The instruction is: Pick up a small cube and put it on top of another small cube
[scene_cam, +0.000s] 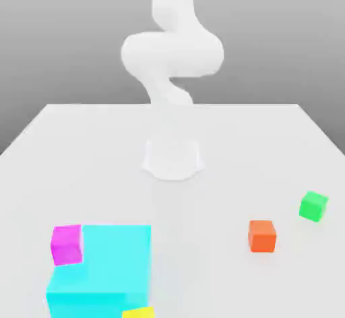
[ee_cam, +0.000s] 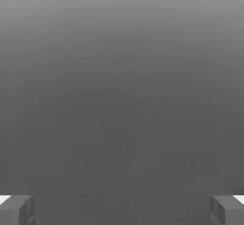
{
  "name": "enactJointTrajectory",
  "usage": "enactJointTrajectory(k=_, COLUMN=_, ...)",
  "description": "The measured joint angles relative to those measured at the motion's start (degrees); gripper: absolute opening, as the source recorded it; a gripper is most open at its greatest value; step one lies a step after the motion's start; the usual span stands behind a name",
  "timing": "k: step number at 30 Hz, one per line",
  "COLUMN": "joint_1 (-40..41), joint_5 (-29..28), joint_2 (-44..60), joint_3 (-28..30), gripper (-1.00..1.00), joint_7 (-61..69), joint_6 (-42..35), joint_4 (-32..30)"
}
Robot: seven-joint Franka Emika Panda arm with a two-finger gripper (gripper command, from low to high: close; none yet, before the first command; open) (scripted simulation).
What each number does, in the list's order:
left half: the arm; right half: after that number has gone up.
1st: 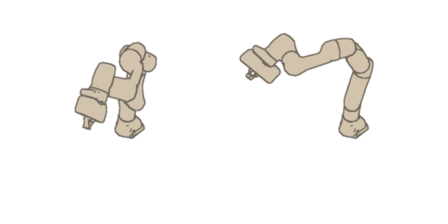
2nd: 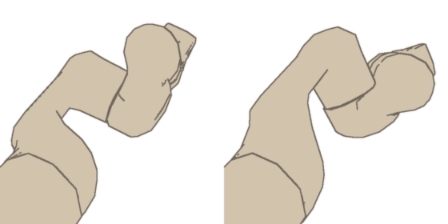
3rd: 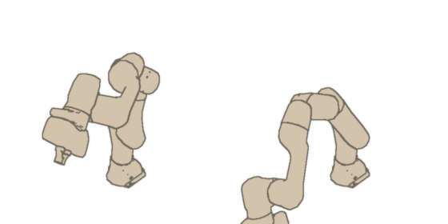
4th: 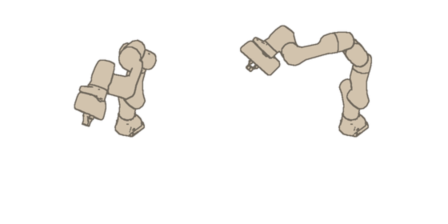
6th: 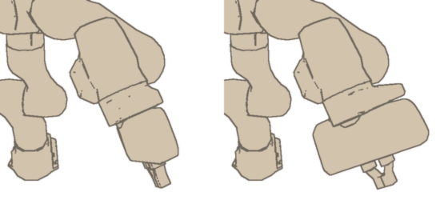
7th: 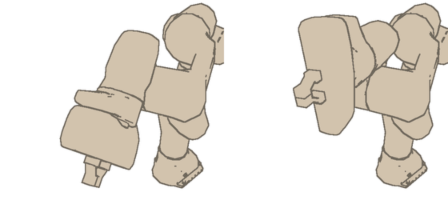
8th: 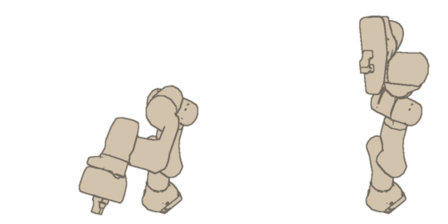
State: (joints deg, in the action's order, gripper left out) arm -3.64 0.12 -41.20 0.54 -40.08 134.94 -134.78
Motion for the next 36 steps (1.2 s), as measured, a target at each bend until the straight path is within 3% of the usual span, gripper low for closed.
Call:
enactJointTrajectory(k=11, joint_1=-16.36, joint_5=1.47, joint_2=23.40, joint_3=1.06, gripper=0.00, joint_7=29.17, joint_6=15.57, joint_4=-14.42)
enactJointTrajectory(k=20, joint_1=-25.51, joint_5=0.18, joint_2=41.78, joint_3=-2.50, gripper=0.00, joint_7=50.20, joint_6=27.88, joint_4=-25.72)
enactJointTrajectory(k=27, joint_1=-26.55, joint_5=-1.92, joint_2=56.27, joint_3=-1.12, gripper=0.00, joint_7=50.91, joint_6=39.41, joint_4=-24.47)
enactJointTrajectory(k=28, joint_1=-26.66, joint_5=-1.97, joint_2=57.72, joint_3=-1.01, gripper=-1.00, joint_7=50.87, joint_6=40.59, joint_4=-24.21)
enactJointTrajectory(k=36, joint_1=-26.53, joint_5=-2.12, joint_2=56.40, joint_3=-1.11, gripper=-1.00, joint_7=50.77, joint_6=39.42, joint_4=-24.46)
